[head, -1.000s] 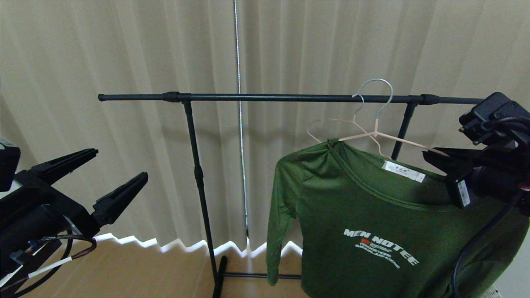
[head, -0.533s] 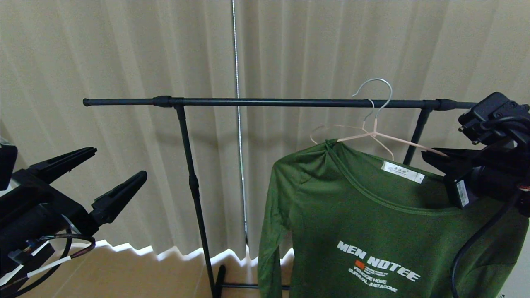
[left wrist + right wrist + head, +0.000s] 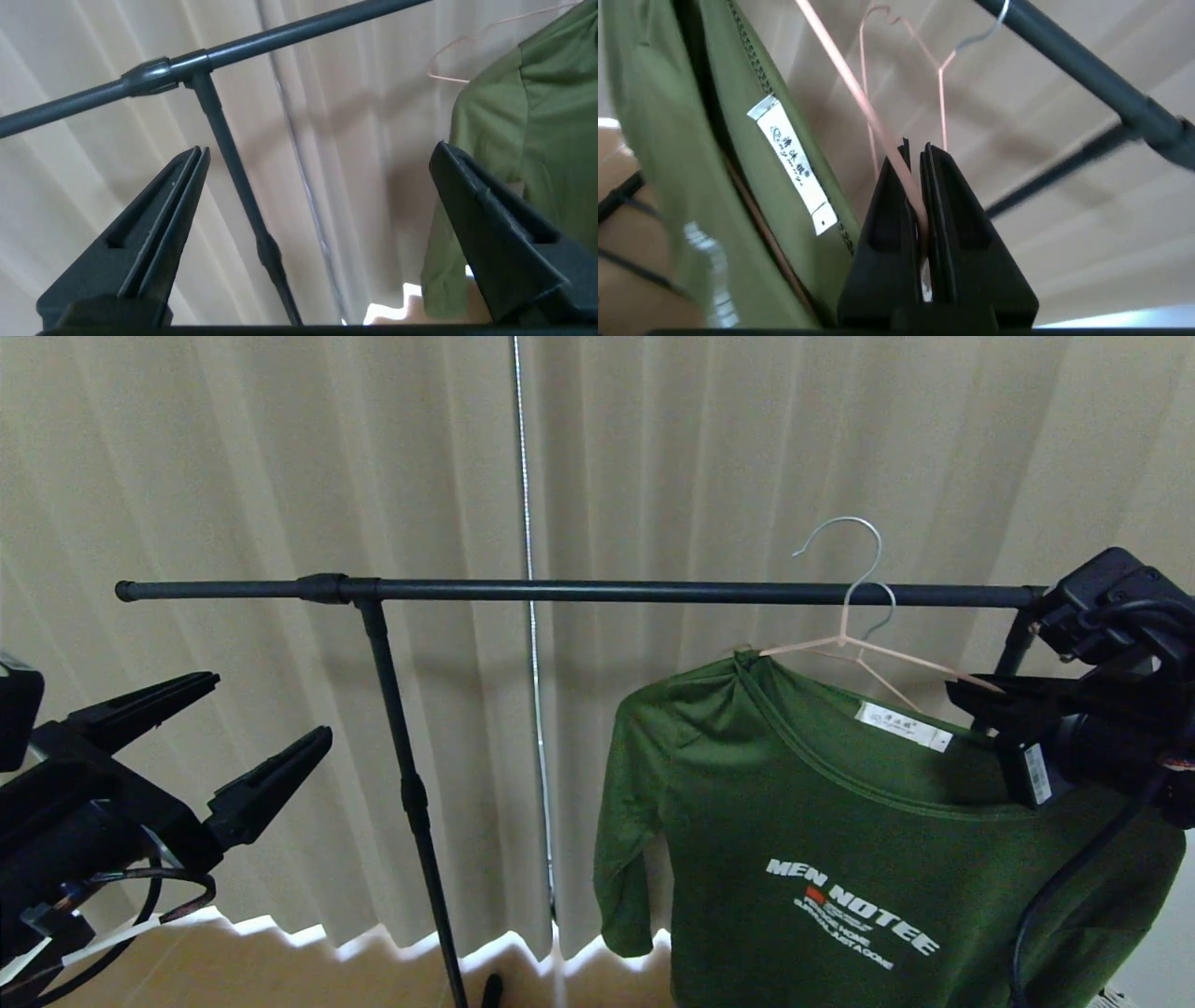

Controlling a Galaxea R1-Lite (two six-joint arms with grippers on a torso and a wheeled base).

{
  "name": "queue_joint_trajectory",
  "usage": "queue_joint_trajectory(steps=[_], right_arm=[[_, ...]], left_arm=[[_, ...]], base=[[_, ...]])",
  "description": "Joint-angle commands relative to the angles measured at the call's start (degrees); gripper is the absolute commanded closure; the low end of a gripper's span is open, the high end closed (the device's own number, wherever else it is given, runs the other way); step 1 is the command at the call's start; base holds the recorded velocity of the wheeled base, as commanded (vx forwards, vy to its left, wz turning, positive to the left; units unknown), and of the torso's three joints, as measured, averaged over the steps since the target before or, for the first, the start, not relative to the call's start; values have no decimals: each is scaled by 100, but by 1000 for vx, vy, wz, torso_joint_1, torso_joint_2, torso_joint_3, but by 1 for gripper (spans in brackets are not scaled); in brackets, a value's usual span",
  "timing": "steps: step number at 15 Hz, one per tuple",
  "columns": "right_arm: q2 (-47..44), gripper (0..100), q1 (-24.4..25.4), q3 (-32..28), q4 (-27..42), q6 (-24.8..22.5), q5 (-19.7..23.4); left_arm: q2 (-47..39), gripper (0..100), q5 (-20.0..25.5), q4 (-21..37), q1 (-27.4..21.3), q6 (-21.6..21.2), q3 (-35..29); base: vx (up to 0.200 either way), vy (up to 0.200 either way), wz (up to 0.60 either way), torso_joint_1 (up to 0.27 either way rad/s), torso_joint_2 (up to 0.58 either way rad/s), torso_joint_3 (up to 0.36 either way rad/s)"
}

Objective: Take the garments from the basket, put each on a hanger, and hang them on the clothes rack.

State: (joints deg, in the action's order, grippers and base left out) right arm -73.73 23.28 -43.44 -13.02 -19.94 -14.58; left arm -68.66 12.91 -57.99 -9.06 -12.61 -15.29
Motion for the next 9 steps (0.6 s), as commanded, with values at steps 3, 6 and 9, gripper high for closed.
queue_joint_trajectory(steps=[3, 6, 9], right_arm=[[-379, 100, 89, -60, -43, 219, -1], [-810, 100, 220, -323, -60, 483, -1], [-1337, 100, 212, -526, -438, 817, -45]], left_arm=[[-25, 0, 1, -2, 0, -5, 8], [-16, 0, 1, -2, 0, 4, 17], [-7, 0, 1, -2, 0, -5, 52]], base=[[0, 0, 0, 0, 0, 0], [0, 0, 0, 0, 0, 0], [0, 0, 0, 0, 0, 0]])
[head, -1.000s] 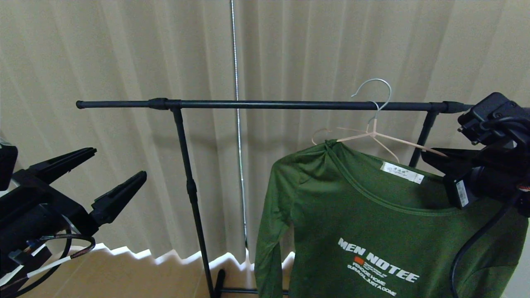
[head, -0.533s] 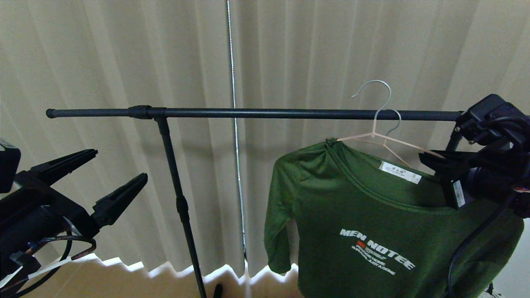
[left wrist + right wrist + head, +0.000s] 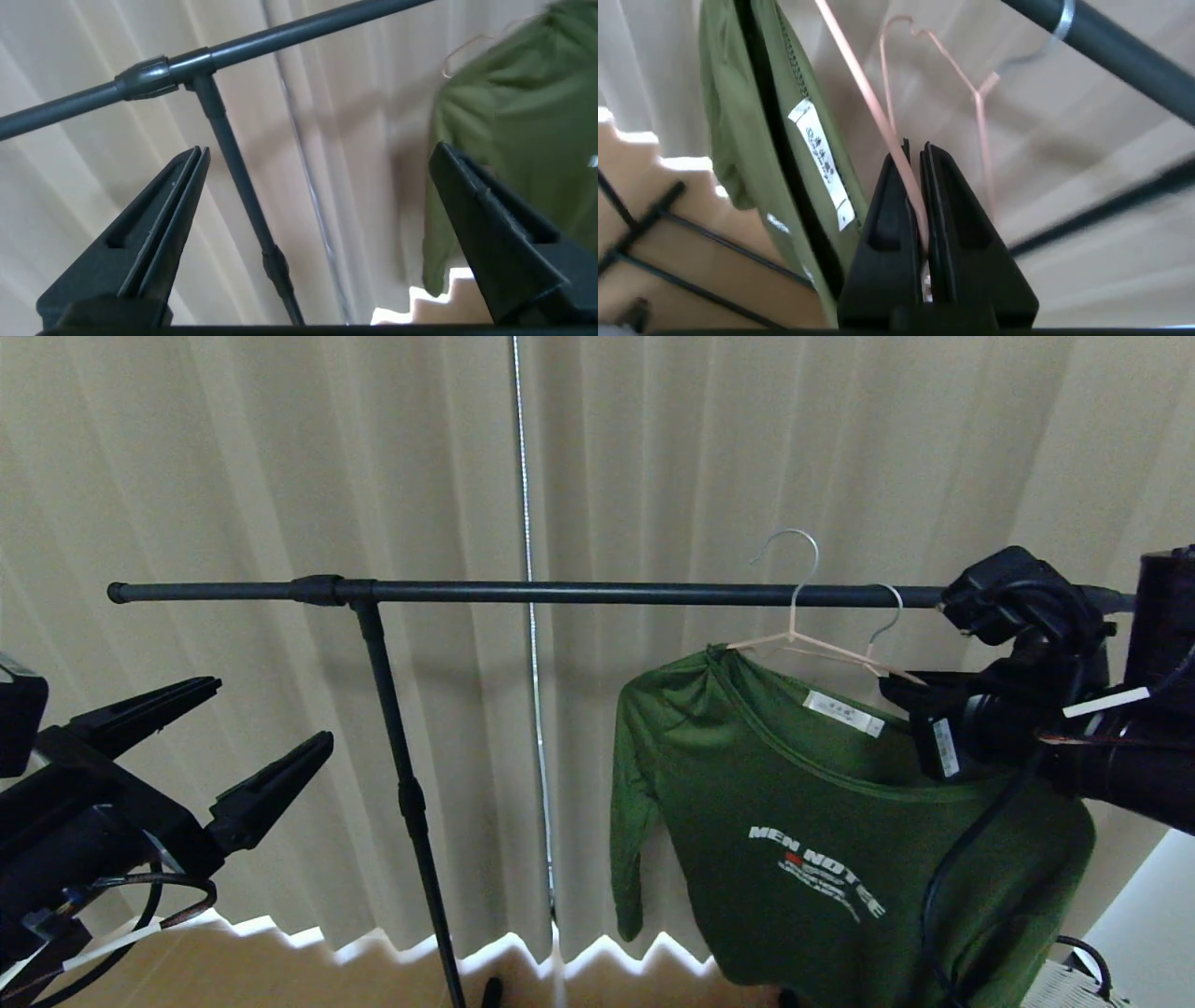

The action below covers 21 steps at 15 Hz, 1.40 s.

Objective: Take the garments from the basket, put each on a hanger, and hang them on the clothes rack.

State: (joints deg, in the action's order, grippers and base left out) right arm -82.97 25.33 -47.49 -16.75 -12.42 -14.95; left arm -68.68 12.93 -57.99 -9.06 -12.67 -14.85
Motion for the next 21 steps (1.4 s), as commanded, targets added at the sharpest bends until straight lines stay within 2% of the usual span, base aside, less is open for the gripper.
queue_joint_trajectory(steps=[1, 3, 12, 21], right_arm=[[-686, 100, -2, -269, -188, 82, -105], [-879, 100, -20, -480, -197, 91, -228], [-1450, 100, -28, -893, -188, 135, -281], [-1714, 100, 95, -1025, -206, 135, -316]], left_arm=[[4, 0, -1, -2, 0, 1, 8], [-5, 0, -1, -2, 0, 1, 17], [-5, 0, -1, -2, -17, -8, 52], [-5, 0, -1, -2, -17, -8, 52]], base=[[0, 0, 0, 0, 0, 0], [0, 0, 0, 0, 0, 0], [0, 0, 0, 0, 0, 0], [0, 0, 0, 0, 0, 0]])
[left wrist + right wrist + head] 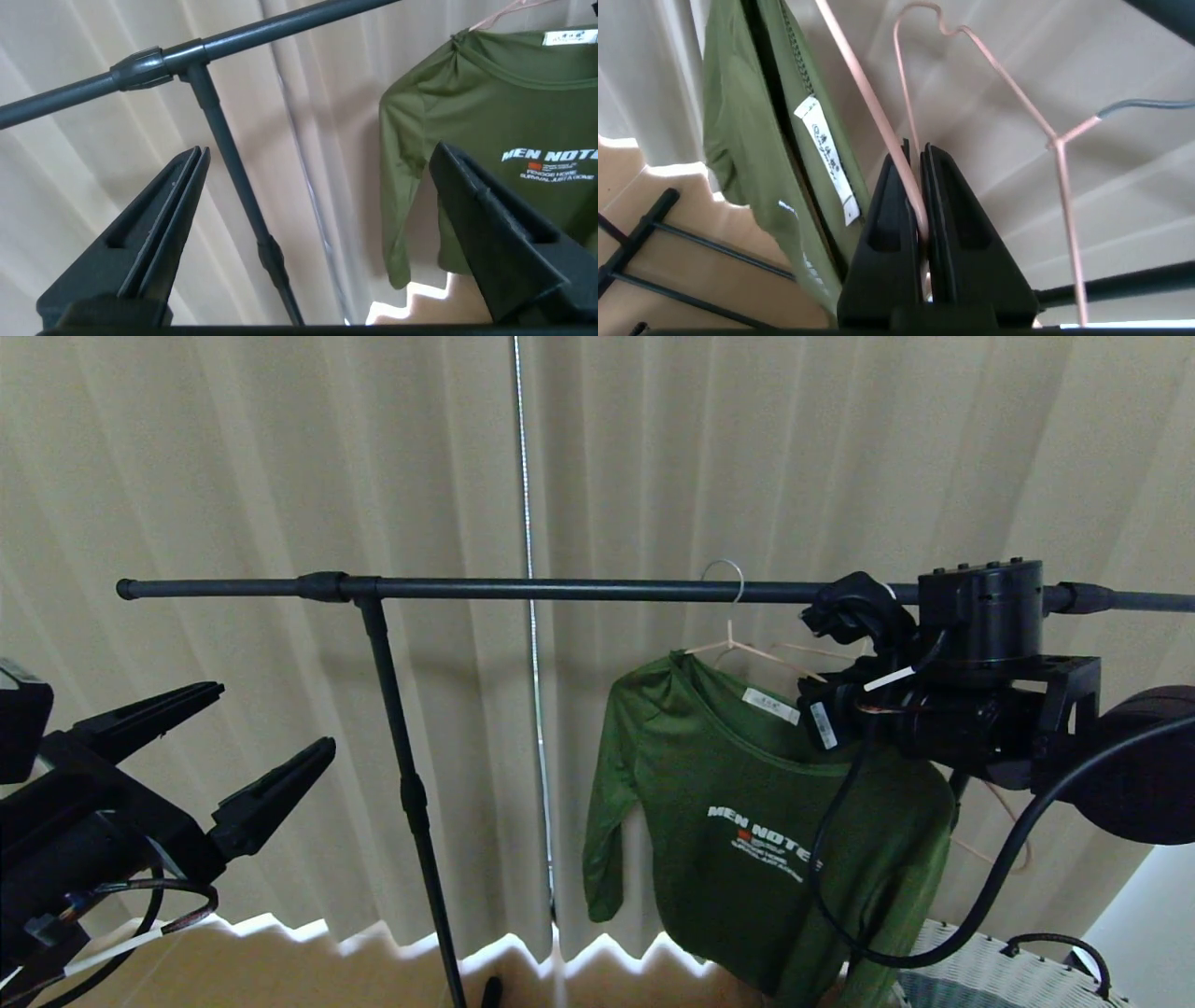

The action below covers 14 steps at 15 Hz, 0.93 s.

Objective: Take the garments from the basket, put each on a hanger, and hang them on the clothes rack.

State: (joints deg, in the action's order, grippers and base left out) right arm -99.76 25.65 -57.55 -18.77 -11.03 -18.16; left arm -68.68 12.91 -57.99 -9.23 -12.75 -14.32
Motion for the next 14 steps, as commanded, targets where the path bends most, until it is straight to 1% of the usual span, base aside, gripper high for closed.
queue_joint_trajectory(steps=[1, 5, 10, 11, 13, 14], right_arm=[[-53, 100, 107, -37, -4, -4, 6], [-70, 100, 248, -81, -4, -4, 6], [-141, 100, 274, -98, -4, -13, 15], [-141, 0, 274, -98, -4, -4, 15], [-123, 0, 283, -37, -39, 5, 6], [-97, 0, 362, 16, -171, 13, 32]], left_arm=[[-5, 0, 1, -2, 0, 1, 0], [-14, 0, 1, -2, 0, 1, 9], [-22, 0, 1, -2, 0, 1, 9], [-22, 0, 1, -2, 0, 1, 9], [-31, 0, 10, -2, 0, 1, 9], [-31, 0, 10, -2, 0, 1, 9]], base=[[0, 0, 0, 0, 0, 0], [0, 0, 0, 0, 0, 0], [0, 0, 0, 0, 0, 0], [0, 0, 0, 0, 0, 0], [0, 0, 0, 0, 0, 0], [0, 0, 0, 0, 0, 0]])
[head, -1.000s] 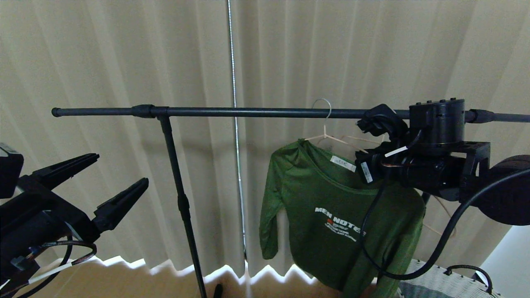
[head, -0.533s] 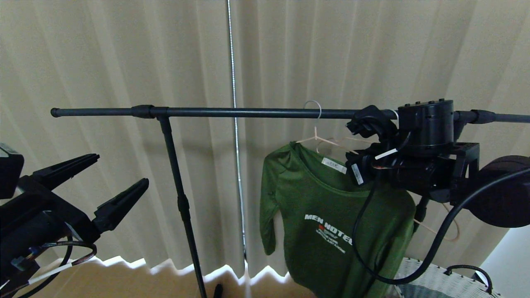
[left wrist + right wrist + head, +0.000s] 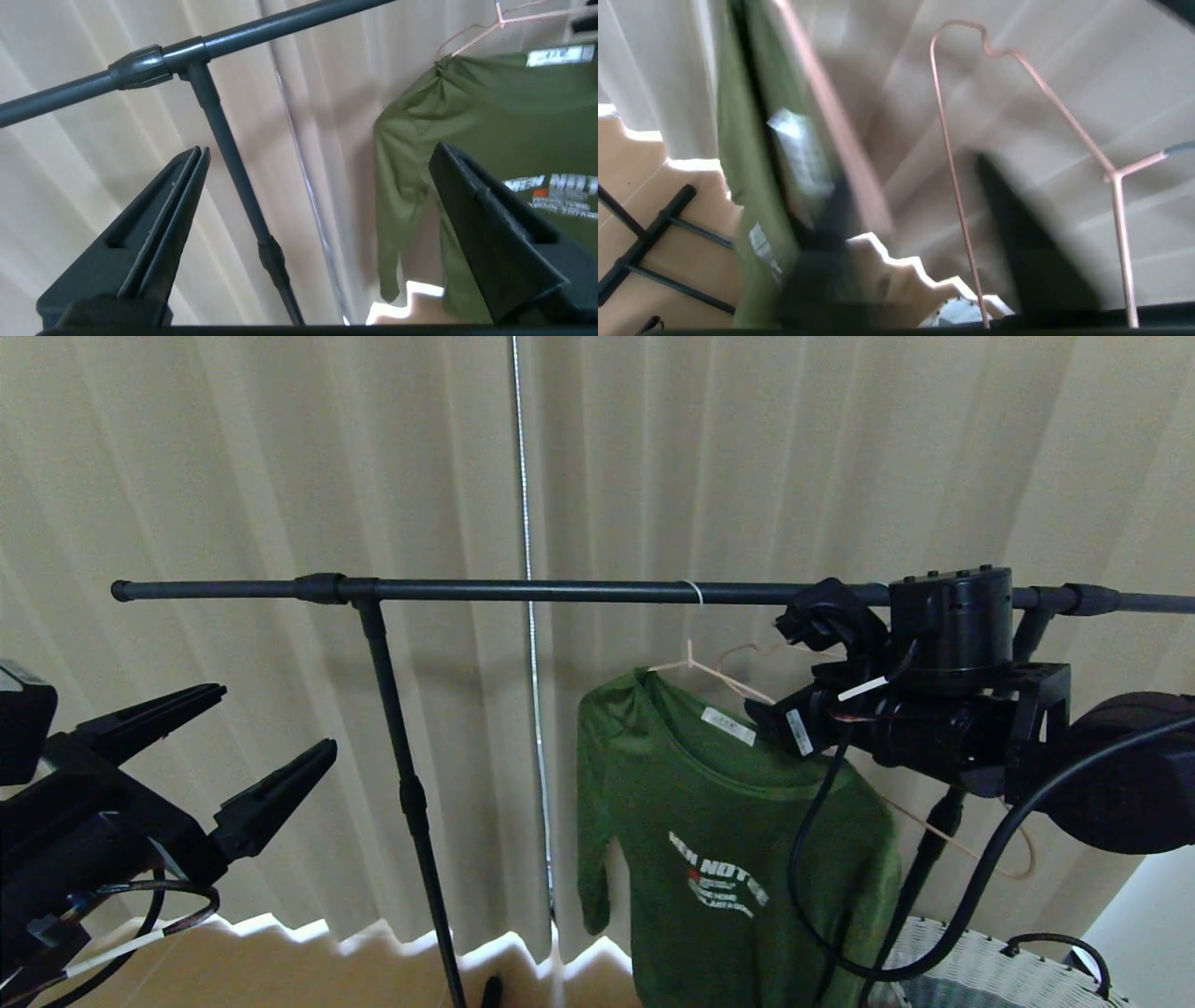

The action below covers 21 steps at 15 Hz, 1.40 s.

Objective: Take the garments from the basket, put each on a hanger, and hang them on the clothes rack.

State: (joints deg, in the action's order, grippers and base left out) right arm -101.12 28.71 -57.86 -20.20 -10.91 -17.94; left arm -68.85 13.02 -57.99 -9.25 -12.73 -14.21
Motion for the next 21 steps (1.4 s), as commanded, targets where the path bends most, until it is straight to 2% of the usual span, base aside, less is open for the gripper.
queue_joint_trajectory(steps=[1, 6, 8, 11, 13, 16, 18, 21], right_arm=[[57, 0, 117, 178, -230, -8, 19], [84, 0, 135, 556, -942, -8, 160], [409, 0, 214, 732, -960, -16, 160], [1622, 0, 232, 1576, -863, -34, 89], [2307, 0, -14, 2024, -467, -34, 72], [3248, 0, -392, 2182, 798, -25, 98], [3687, 0, -621, 2384, 1414, -25, 151], [4048, 0, -709, 2736, 1589, -52, 98]], left_arm=[[-14, 0, -1, -2, 2, -2, -2], [-32, 0, -1, -2, 2, -2, 15], [-14, 0, -1, -2, 29, -11, 24], [-14, 0, -1, -2, 178, -19, 50], [21, 0, -10, -2, 205, -54, 226], [206, 0, -19, -2, 257, -344, 674], [267, 0, -28, -2, 336, -380, 912], [434, 0, -19, 16, 556, -388, 1087]], base=[[0, 0, 0, 0, 0, 0], [0, 0, 0, 0, 0, 0], [0, 0, 0, 0, 0, 0], [0, 0, 0, 0, 0, 0], [0, 0, 0, 0, 0, 0], [0, 0, 0, 0, 0, 0], [0, 0, 0, 0, 0, 0], [0, 0, 0, 0, 0, 0]])
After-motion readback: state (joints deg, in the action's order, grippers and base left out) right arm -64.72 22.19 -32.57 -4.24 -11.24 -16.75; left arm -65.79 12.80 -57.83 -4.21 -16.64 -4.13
